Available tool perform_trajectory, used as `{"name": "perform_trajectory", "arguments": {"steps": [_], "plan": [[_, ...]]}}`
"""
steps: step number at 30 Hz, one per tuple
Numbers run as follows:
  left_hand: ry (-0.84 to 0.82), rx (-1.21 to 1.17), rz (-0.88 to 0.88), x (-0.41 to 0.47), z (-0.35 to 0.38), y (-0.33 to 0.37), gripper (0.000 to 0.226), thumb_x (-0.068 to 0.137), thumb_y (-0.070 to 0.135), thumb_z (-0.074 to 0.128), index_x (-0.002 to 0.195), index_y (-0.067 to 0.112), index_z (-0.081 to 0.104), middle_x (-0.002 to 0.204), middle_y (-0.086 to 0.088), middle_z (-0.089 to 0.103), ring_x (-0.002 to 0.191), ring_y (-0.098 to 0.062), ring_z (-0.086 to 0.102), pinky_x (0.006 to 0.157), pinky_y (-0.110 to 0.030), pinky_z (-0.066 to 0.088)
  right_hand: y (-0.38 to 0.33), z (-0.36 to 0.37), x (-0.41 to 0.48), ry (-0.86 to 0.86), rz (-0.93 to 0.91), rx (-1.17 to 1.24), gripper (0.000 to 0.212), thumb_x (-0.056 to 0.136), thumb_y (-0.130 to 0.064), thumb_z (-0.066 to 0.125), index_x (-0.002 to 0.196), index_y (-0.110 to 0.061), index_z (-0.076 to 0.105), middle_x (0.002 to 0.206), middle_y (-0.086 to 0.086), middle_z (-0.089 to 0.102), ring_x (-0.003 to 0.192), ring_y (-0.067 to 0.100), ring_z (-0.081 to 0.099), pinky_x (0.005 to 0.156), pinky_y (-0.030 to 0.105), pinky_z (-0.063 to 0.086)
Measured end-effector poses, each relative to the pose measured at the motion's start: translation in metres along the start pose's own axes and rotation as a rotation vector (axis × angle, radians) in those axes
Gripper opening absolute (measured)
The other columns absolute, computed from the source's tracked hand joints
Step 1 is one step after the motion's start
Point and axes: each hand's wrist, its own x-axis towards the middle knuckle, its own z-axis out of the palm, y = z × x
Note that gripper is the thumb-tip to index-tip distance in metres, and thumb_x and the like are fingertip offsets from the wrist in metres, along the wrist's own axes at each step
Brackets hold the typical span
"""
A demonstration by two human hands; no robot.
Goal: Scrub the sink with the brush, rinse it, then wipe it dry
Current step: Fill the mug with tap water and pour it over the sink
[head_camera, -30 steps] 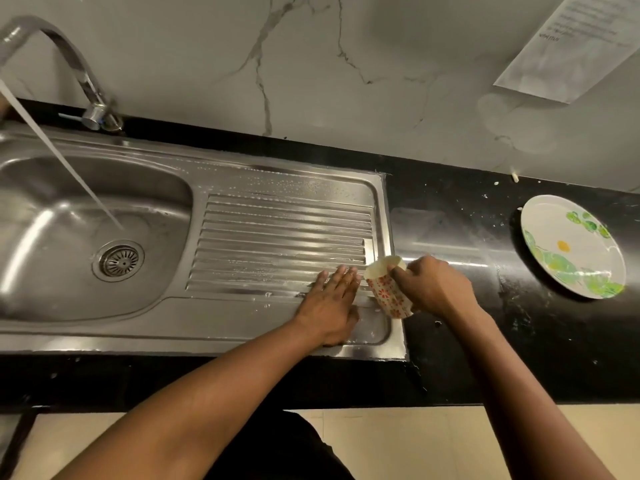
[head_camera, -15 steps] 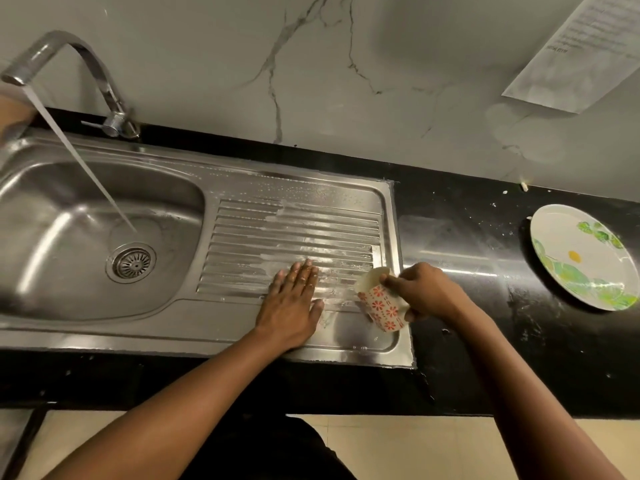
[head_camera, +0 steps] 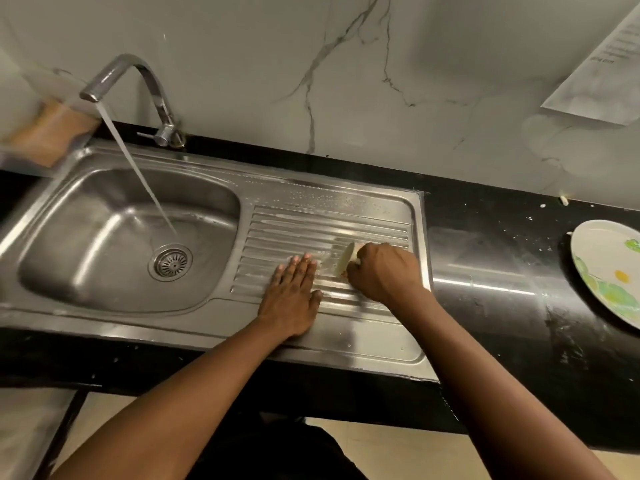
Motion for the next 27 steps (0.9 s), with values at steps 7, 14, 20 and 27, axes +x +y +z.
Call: {"name": "perform_trajectory", "arguments": {"steps": [7,14,20,27], "plan": [[0.0,-0.044,-0.145,-0.032,0.002,-0.035,0.073,0.107,0.051,0.015,0.161,0.014,-0.017,0.168,-0.005,-0.026,0.156,-0.023,-0.024,0.129,-0.046,-0.008,0.031,0.006,-0.01,-0.247,0.048,0.34,0.032,0.098,-0.042,0.056,0.089,-0.016,0.073,0.082,0.003,0.075,0.071,0.022,0.073,0.067,0.035,0.06],[-0.073,-0.019,0.077,-0.04,0.012,0.0,0.071,0.107,0.051,0.014,0.162,0.018,-0.017,0.168,-0.001,-0.028,0.156,-0.02,-0.025,0.128,-0.048,-0.01,0.076,-0.001,-0.012,-0.377,0.222,0.384,0.03,0.102,-0.035,0.059,0.093,-0.01,0.074,0.073,0.006,0.074,0.05,0.016,0.069,0.052,0.03,0.058],[-0.07,0.0,0.077,-0.022,0.004,-0.001,0.068,0.108,0.05,0.013,0.164,0.019,-0.011,0.17,0.002,-0.02,0.157,-0.019,-0.021,0.129,-0.046,-0.009,0.029,0.001,-0.001,-0.1,0.072,-0.039,0.035,0.096,-0.042,0.051,0.106,-0.014,0.069,0.104,0.009,0.074,0.092,0.031,0.07,0.076,0.034,0.052],[-0.015,0.007,-0.013,-0.026,0.001,-0.053,0.069,0.107,0.054,0.012,0.164,0.022,-0.013,0.169,0.003,-0.024,0.157,-0.019,-0.022,0.128,-0.044,-0.009,-0.059,0.005,0.0,0.017,-0.216,-0.237,0.021,0.094,-0.034,0.051,0.089,-0.02,0.065,0.098,0.008,0.075,0.089,0.032,0.071,0.066,0.032,0.037]]}}
